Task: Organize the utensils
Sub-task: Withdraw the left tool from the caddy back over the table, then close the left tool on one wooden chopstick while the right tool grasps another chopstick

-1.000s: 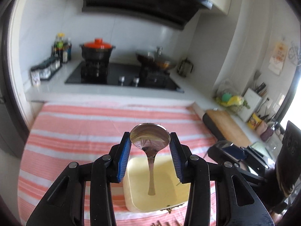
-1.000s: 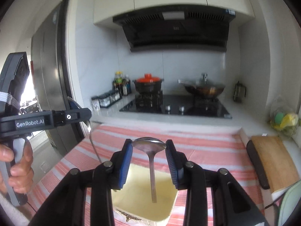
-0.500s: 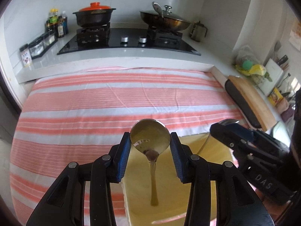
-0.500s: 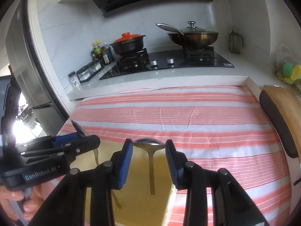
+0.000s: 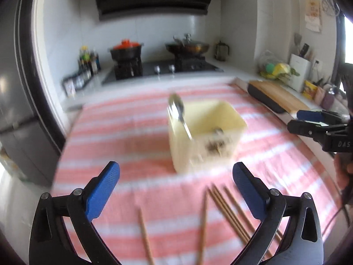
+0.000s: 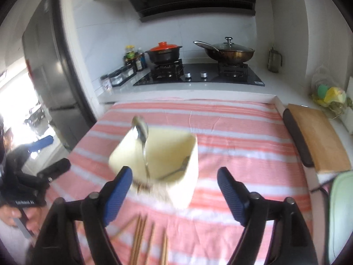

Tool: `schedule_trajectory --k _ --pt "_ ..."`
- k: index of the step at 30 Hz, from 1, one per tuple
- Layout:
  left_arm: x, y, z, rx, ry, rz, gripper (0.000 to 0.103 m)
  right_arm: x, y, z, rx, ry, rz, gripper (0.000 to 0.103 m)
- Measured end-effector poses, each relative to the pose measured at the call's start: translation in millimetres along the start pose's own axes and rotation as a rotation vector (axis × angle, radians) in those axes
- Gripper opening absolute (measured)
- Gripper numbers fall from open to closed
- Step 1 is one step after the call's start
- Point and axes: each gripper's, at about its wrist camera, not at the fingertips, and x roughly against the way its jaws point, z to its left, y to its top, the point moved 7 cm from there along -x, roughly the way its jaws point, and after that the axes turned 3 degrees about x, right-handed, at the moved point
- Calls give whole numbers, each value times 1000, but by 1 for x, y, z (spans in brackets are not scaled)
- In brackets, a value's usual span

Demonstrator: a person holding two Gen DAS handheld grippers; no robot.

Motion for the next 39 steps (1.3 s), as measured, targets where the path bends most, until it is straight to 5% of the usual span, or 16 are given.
schedule_trajectory --k 2,5,8,10,12,24,27,30,33,39 --pt "14 -39 1 75 -19 49 102 20 -29 6 7 -4 -13 86" --pt "25 -77 2 92 61 78 101 45 -73 14 -22 -15 -58 89" --pt "34 -97 4 72 187 50 102 62 -110 18 -82 -16 -99 92" --pt "37 -105 5 46 230 44 102 70 -128 21 -92 -27 -114 103" --pt "38 -112 4 30 250 50 102 74 -145 26 -86 -42 -104 103" --pt "40 -126 1 47 244 66 103 73 -179 39 -41 -60 -47 103" --pt "32 -141 0 61 177 145 103 62 -191 31 -97 -57 1 103" --pt "31 -156 17 103 109 170 103 43 -206 13 -87 -155 91 103" --pt "25 -163 48 147 139 196 102 30 -217 -6 -64 -226 160 92" --pt "-12 -164 75 144 114 276 101 -12 -214 19 -82 1 273 50"
